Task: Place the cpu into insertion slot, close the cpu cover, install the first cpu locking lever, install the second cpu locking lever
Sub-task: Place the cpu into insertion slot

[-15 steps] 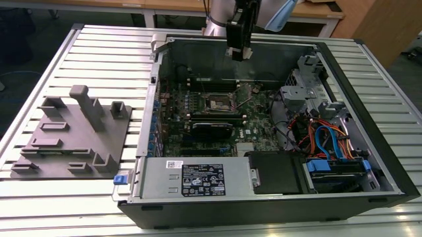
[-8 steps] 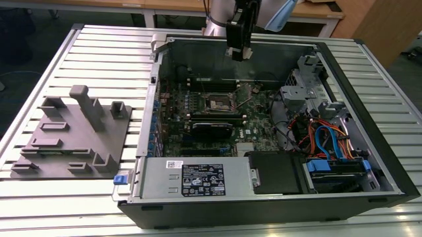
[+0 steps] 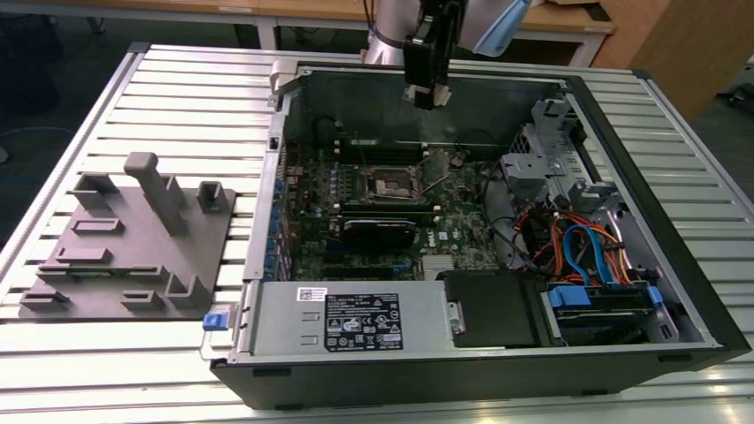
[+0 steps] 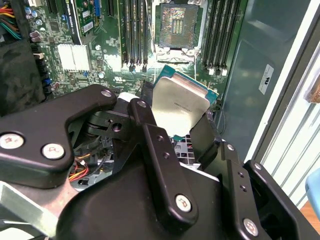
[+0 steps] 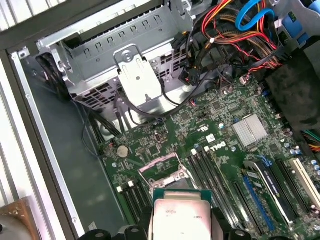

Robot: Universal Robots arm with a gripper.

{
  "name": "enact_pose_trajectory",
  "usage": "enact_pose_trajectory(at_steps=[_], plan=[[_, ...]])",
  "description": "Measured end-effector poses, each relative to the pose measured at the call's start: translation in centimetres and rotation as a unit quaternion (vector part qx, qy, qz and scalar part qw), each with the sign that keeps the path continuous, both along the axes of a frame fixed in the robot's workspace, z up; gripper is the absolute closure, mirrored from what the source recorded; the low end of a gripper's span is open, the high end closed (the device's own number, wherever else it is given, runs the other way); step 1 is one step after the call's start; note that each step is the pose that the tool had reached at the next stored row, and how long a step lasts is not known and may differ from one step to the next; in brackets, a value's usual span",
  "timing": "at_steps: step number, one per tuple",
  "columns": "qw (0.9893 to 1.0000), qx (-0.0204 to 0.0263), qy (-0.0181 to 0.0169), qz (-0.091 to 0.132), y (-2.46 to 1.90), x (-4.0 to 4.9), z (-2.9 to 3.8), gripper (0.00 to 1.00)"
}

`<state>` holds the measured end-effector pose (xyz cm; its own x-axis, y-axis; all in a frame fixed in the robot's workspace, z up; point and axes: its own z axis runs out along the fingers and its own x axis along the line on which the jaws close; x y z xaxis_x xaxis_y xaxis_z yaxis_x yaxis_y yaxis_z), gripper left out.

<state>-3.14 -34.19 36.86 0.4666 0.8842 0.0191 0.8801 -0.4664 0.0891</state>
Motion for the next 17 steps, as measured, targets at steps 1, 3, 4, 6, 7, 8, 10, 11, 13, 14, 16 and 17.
enact_pose_trajectory(at_steps=[1,3,4,6,7,8,10,11,13,14,16,17], plan=[[1.0000,0.0001,0.0000,-0.003,0.00,0.00,-0.02,0.46],[0.9999,0.0000,0.0000,-0.012,0.00,0.00,-0.07,0.46],[0.9998,0.0000,0.0000,-0.021,0.00,0.00,-0.12,0.46],[0.9993,0.0000,0.0000,-0.036,0.00,0.00,-0.21,0.46],[0.9991,0.0000,0.0000,-0.041,0.00,0.00,-0.24,0.46],[0.9989,0.0000,0.0000,-0.047,0.00,0.00,-0.27,0.46],[0.9986,-0.0001,0.0001,-0.053,-0.01,0.00,-0.29,0.46],[0.9986,-0.0001,0.0001,-0.053,0.00,-0.01,-0.29,0.46],[0.9986,-0.0001,0.0000,-0.053,0.00,0.00,-0.30,0.46],[0.9987,-0.0001,0.0000,-0.050,0.00,0.00,-0.30,0.46],[0.9995,-0.0001,0.0000,-0.033,0.00,-0.01,-0.35,0.46],[0.9997,0.0000,0.0000,-0.024,0.00,-0.01,-0.38,0.46]])
